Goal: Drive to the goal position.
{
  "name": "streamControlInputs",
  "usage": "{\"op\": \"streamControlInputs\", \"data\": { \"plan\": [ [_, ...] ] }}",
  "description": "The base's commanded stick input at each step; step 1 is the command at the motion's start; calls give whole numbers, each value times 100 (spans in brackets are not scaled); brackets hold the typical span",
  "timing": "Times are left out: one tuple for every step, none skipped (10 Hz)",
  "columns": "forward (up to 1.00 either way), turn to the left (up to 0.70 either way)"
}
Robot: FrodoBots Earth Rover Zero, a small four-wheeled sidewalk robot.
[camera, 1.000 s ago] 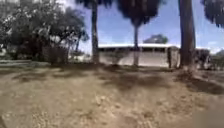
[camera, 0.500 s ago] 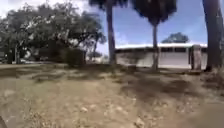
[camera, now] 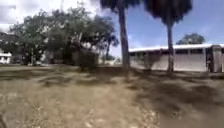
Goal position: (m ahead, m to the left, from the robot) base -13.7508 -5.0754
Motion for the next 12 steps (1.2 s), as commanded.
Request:
{"op": "streamControlInputs", "data": {
  "plan": [
    [70, 35],
    [70, 35],
    [70, 35],
    [70, 35],
    [70, 35],
    [70, 35],
    [70, 21],
    [70, 0],
    [70, 0],
    [70, 0],
    [70, 0],
    [70, 0]
  ]
}}
